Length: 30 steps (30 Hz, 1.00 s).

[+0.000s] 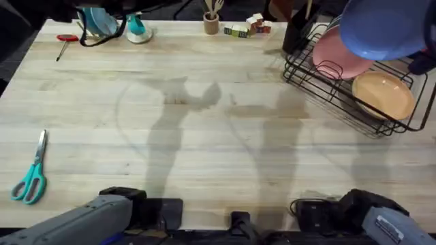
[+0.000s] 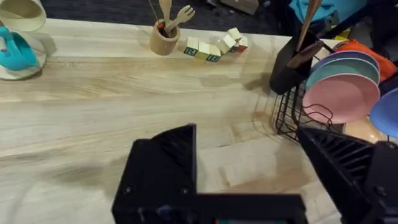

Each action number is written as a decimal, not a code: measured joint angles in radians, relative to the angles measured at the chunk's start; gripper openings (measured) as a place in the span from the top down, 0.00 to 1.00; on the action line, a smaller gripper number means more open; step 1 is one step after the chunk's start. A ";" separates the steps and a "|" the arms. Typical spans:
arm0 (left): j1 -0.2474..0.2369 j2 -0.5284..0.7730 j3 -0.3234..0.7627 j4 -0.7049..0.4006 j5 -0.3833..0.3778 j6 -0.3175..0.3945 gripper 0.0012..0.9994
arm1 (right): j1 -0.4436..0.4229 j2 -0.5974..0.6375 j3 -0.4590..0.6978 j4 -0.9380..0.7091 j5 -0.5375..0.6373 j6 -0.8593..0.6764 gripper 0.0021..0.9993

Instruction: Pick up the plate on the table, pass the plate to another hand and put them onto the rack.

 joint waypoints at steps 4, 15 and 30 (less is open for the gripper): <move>0.000 0.000 0.000 0.000 0.000 0.000 0.01 | -0.020 0.059 0.000 0.009 0.006 -0.041 0.97; 0.000 0.000 0.000 0.000 0.000 0.000 0.00 | -0.035 0.272 0.000 0.222 0.008 -0.102 0.97; 0.000 0.000 0.000 -0.003 0.000 -0.001 0.01 | -0.035 0.393 0.000 0.254 0.007 -0.119 0.97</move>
